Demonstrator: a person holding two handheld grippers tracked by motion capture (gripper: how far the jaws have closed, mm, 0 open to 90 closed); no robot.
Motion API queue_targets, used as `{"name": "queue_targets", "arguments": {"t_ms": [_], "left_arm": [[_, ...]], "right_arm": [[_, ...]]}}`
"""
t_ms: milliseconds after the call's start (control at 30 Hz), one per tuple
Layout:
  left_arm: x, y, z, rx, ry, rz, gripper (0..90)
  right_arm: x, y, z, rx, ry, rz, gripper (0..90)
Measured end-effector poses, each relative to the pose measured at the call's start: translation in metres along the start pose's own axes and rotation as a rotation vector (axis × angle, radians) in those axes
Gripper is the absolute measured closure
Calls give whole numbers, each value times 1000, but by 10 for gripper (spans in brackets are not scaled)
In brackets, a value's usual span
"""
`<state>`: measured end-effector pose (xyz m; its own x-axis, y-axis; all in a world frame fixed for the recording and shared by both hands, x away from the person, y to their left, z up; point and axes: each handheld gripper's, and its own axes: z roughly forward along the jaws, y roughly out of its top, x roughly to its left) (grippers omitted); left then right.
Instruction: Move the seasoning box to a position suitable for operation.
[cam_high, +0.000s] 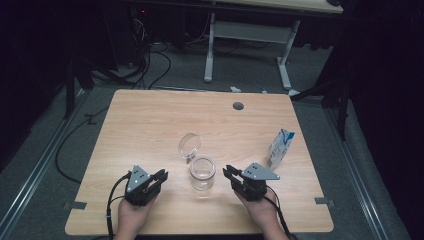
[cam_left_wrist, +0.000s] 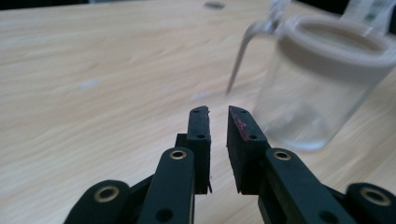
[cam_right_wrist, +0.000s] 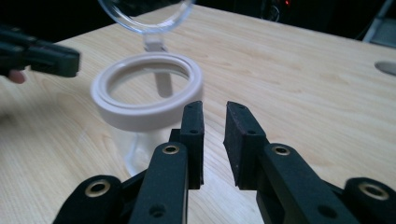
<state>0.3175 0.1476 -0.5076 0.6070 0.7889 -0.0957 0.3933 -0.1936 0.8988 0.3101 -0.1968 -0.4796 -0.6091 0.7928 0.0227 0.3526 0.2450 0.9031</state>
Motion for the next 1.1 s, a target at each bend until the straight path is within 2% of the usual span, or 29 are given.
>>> {"name": "queue_targets", "arguments": {"t_ms": [33, 100, 200, 300, 333, 500, 600, 667, 733, 933, 1000, 1100], "left_arm": [[2, -4, -2, 12, 19, 9, 794], [5, -11, -3, 27, 13, -7, 780], [7, -14, 0, 36, 24, 1, 743], [7, -14, 0, 30, 25, 6, 729], [6, -14, 0, 27, 22, 14, 721], [7, -15, -3, 12, 14, 7, 711], [6, -15, -2, 9, -3, 7, 705], [5, -15, -2, 10, -4, 7, 704], [5, -14, -2, 7, -7, 9, 703], [4, -14, -2, 2, -6, 13, 702], [3, -14, -2, 2, -7, 14, 701], [3, -14, -2, 1, -6, 17, 701]], "right_arm": [[0, 0, 0, 0, 0, 0, 773], [-5, -3, 0, 9, -7, 11, 758], [-12, -11, -1, 32, -58, 23, 729], [-16, -15, -3, 37, -73, 30, 712], [-20, -20, -5, 49, -98, 29, 674], [-28, -29, -11, 64, -126, 49, 644], [-35, -38, -22, 67, -162, 61, 630], [-37, -40, -25, 69, -168, 64, 625], [-44, -47, -35, 67, -197, 87, 609], [-55, -53, -49, 63, -238, 97, 589], [-63, -55, -59, 55, -272, 100, 558], [-68, -55, -62, 49, -286, 106, 536]]}}
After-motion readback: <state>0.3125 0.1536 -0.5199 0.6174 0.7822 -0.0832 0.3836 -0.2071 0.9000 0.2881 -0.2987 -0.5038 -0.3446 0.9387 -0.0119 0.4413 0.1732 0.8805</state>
